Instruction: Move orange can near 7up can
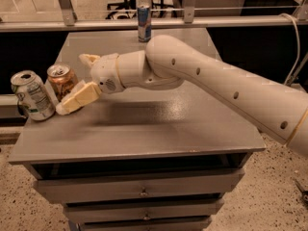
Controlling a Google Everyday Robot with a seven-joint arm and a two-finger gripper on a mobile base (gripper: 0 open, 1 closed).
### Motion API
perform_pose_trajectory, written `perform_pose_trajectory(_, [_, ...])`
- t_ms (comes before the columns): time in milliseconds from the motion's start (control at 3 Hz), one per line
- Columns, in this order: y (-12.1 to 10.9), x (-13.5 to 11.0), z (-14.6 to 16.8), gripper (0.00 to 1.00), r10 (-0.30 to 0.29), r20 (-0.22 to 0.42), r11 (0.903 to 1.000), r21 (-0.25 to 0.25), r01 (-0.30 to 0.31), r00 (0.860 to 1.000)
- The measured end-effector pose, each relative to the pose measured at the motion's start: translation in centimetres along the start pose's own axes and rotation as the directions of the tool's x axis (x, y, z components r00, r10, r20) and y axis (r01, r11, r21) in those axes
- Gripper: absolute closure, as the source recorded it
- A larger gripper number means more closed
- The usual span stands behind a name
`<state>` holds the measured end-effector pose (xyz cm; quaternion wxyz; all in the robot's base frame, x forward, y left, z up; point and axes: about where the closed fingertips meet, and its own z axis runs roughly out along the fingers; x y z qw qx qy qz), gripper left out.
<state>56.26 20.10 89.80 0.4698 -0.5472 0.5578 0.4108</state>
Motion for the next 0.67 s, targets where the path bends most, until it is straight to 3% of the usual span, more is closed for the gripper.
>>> perform_pose_trajectory(333, [-2.5,0.1,-7.9,0.00,-0.037,-0.060,0.9932,0.108,0.043,0.998])
perform_pose_trajectory(667, [-5.3,-1.0,-18.0,0.00,-0.075,-0.111,0.9635,0.248,0.101,0.991])
